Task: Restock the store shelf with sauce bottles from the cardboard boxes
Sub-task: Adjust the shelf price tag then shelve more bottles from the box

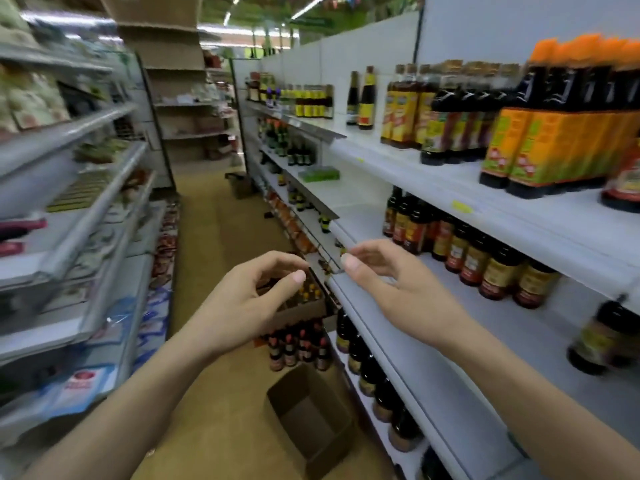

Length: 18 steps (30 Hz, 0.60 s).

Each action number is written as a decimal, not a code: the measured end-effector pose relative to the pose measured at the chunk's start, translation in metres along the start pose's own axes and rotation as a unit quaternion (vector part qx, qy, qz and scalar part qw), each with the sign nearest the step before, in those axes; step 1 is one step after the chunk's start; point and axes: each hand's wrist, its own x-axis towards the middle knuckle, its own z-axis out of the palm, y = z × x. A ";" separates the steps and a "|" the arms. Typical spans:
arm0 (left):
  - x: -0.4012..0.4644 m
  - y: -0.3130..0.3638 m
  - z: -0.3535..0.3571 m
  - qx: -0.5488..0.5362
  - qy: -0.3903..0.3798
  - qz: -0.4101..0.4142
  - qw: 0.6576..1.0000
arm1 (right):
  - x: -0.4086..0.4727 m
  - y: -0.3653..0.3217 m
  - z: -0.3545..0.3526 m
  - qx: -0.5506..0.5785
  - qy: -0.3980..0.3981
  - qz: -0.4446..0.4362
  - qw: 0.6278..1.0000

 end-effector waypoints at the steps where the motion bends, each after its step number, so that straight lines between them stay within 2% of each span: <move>1: 0.000 -0.008 -0.011 0.003 0.004 0.000 1.000 | 0.009 -0.003 0.012 -0.003 -0.003 -0.001 1.000; 10: 0.021 -0.124 -0.138 0.031 0.018 -0.020 0.999 | 0.114 -0.035 0.136 -0.022 -0.033 -0.015 0.999; 13: 0.040 -0.172 -0.171 0.065 0.000 -0.031 0.997 | 0.155 -0.036 0.172 -0.027 -0.025 -0.012 0.999; 18: 0.079 -0.238 -0.188 0.092 -0.068 -0.044 0.992 | 0.199 -0.012 0.218 0.010 -0.018 0.057 0.998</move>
